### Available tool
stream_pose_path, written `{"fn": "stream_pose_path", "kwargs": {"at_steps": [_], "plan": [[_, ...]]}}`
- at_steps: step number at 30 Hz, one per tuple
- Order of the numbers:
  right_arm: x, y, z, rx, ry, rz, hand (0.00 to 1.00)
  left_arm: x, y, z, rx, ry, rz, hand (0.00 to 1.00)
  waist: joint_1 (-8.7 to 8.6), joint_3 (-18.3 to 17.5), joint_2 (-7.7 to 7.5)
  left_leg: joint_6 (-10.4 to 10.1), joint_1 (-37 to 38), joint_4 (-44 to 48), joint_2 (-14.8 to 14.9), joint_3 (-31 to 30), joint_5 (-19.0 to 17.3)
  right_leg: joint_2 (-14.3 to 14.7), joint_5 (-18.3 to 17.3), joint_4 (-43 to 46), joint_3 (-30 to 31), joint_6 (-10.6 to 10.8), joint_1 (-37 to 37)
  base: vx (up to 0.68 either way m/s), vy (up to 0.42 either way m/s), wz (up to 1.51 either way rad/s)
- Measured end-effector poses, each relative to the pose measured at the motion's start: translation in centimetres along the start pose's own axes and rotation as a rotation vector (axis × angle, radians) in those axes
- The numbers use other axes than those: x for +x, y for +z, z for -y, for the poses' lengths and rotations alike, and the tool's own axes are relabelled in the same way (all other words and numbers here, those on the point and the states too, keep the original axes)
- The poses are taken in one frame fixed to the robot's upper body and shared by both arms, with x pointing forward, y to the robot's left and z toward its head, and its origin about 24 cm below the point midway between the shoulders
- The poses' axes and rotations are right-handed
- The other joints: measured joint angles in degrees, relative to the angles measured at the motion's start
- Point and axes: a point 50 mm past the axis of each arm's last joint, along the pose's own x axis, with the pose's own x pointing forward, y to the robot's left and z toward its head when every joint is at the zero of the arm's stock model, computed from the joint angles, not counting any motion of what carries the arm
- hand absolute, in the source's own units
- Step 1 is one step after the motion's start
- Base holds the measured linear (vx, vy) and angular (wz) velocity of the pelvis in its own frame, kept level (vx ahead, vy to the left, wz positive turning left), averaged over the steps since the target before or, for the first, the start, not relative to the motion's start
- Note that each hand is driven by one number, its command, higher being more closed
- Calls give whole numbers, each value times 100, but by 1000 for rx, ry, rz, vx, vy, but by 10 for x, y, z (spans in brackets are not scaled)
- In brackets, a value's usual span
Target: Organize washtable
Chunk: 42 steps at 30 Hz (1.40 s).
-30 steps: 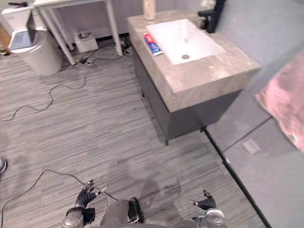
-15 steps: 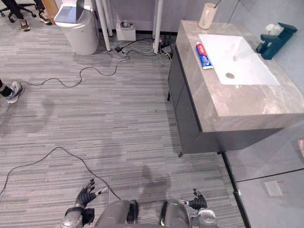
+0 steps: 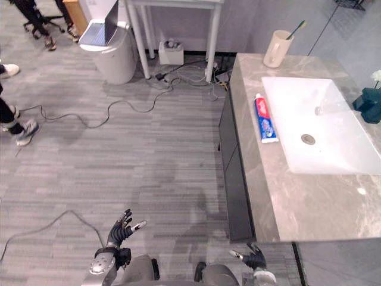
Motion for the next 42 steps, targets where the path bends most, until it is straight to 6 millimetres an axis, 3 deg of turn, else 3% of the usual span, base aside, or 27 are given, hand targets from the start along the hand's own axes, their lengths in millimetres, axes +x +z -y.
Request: {"fn": "stream_pose_path", "kwargs": {"at_steps": [1,2,3,4,5,8,10,11,12,14,15,17,18,19,20,23,24,25,26,28,30,32,34,36,37,38,42], "plan": [[-2,-9,10,11,-37,-29,0,0,-1,2,-2,-5,-7,0,15,-2,-7,-174,-80,-1042,-193,-213,299,-144,-116,47,87,180,139,379,304,-72],[-6,-17,26,-10,-77,-48,0,-3,-6,5,-16,-5,-20,0,26,-108,190,-148,-37,-2333,-240,-646,961,-123,-307,75,241,454,197,393,351,-88],[-7,-20,32,-22,-91,-55,0,-6,-10,6,-21,-3,-29,0,52,-154,263,-161,-31,-2461,-196,-764,1676,-96,-450,88,341,616,248,407,404,-89],[-7,-23,28,-10,-91,-75,0,-5,-14,1,-12,10,-54,0,-17,-178,21,24,13,-2309,-422,-635,1715,-428,-608,97,453,790,291,364,361,-61],[-11,-32,23,6,-77,-95,0,1,-6,2,-10,6,-29,0,-9,-233,-99,118,-7,-2234,-506,-557,1566,-533,-464,178,484,816,243,391,385,-44],[-13,-30,-1,27,12,-76,0,2,2,4,-4,-6,5,0,2,-250,-119,206,266,-1990,-536,-183,1126,-721,-178,1023,791,1063,-83,258,280,-46],[-11,-19,-15,23,59,-29,0,1,0,8,7,-27,1,0,-13,-263,-109,290,667,-2177,-640,61,981,-829,171,2327,989,1220,-665,199,226,-51],[-11,-16,-20,25,78,-13,0,1,1,12,17,-46,4,0,-18,-263,-108,321,914,-2336,-702,176,931,-875,540,3049,1074,1364,-1011,211,176,-53],[-11,-11,-23,17,97,8,0,0,0,17,18,-63,1,0,-12,-249,-91,303,1300,-2521,-706,369,829,-866,496,3974,1039,1352,-1512,208,148,-61],[-10,-7,-24,4,101,23,0,0,-1,14,28,-55,-5,0,-44,-231,-59,268,1630,-2679,-668,554,745,-823,97,4418,740,1144,-1977,159,57,-64],[-9,-4,-28,-8,114,34,0,-1,-2,11,40,-52,-6,0,-83,-258,-112,211,1867,-2784,-601,746,688,-812,-78,4371,209,1047,-2300,178,-7,-61],[-6,4,-32,-25,131,49,0,-1,-6,7,47,-46,-25,0,-159,-296,-189,125,2125,-2885,-503,1043,625,-833,-201,3623,-803,860,-2514,206,-54,-76],[-4,6,-35,-36,141,52,0,-2,-11,5,46,-41,-48,0,-170,-322,-230,60,2272,-2888,-450,1263,599,-833,-83,2895,-1521,677,-2517,222,-78,-85],[-3,7,-37,-40,146,52,0,-2,-14,3,47,-35,-61,0,-176,-346,-267,0,2323,-2879,-455,1366,561,-809,52,2466,-1774,581,-2517,312,-115,-89],[-3,4,-39,-59,158,39,0,-3,-20,0,53,-26,-87,0,-193,-424,-361,-130,2364,-2810,-537,1427,443,-690,290,1782,-1989,42,-2479,308,-94,-77],[1,6,-27,-78,132,39,0,-3,-26,9,36,-44,-119,0,-353,-449,17,-312,2431,-2433,-197,1279,279,-261,96,1542,-1901,-37,-2302,316,-78,-44],[1,5,-25,-71,123,37,0,-3,-26,9,39,-44,-118,0,-357,-430,58,-344,2389,-2143,-63,1242,262,-181,52,1518,-1886,-68,-2224,330,-107,-56],[0,-3,-20,-93,149,0,0,-3,-26,10,39,-44,-118,0,-302,-383,135,-378,2298,-1291,244,1109,258,31,-26,1453,-1708,-91,-2003,299,-110,-91],[-4,-13,-18,-114,161,-35,0,-5,-28,12,30,-46,-122,0,-276,-340,238,-577,2131,-336,564,914,430,235,-104,1361,-1511,-150,-1702,294,-82,-102],[-7,-22,-16,-103,148,-59,0,-7,-30,13,30,-46,-126,0,-265,-326,253,-568,1897,698,816,660,346,431,-270,1329,-1085,-309,-1442,262,25,-123],[-6,-19,-12,-76,112,-47,0,-8,-32,12,43,-46,-132,0,-340,-335,227,-486,1598,812,769,540,201,481,-316,1276,-580,-294,-1316,255,93,-140],[-6,-19,-12,-55,93,-47,0,-8,-32,12,40,-46,-128,0,-301,-334,187,-379,1366,142,541,259,139,471,-351,1258,-44,-232,-1235,198,160,-136],[-3,-12,-11,-52,84,-26,0,-11,-35,12,36,-43,-134,0,-250,-336,193,-383,1213,-784,118,-530,142,468,-404,1264,470,-134,-1228,180,255,-140],[-2,-3,-12,-60,85,7,0,-13,-36,14,26,-42,-132,0,-149,-354,229,-456,1155,-2017,-408,-1958,182,507,-512,1326,1044,86,-1262,207,332,-135],[-2,-1,-11,-63,83,16,0,-13,-36,15,23,-41,-132,0,-129,-377,275,-487,1158,-2274,-457,-2266,200,562,-565,1392,1176,180,-1297,312,447,-132],[-2,-2,-14,-60,86,15,0,-14,-38,15,23,-39,-137,0,-71,-410,281,-663,1240,-2151,-583,-2423,508,590,-705,1588,1481,400,-1332,279,377,-116],[-7,-8,-32,-80,140,3,0,-16,-44,1,44,7,-168,0,-12,-592,-79,-288,1359,-1784,-700,-1568,39,341,-629,1283,2098,807,-1261,272,358,-101]]}}
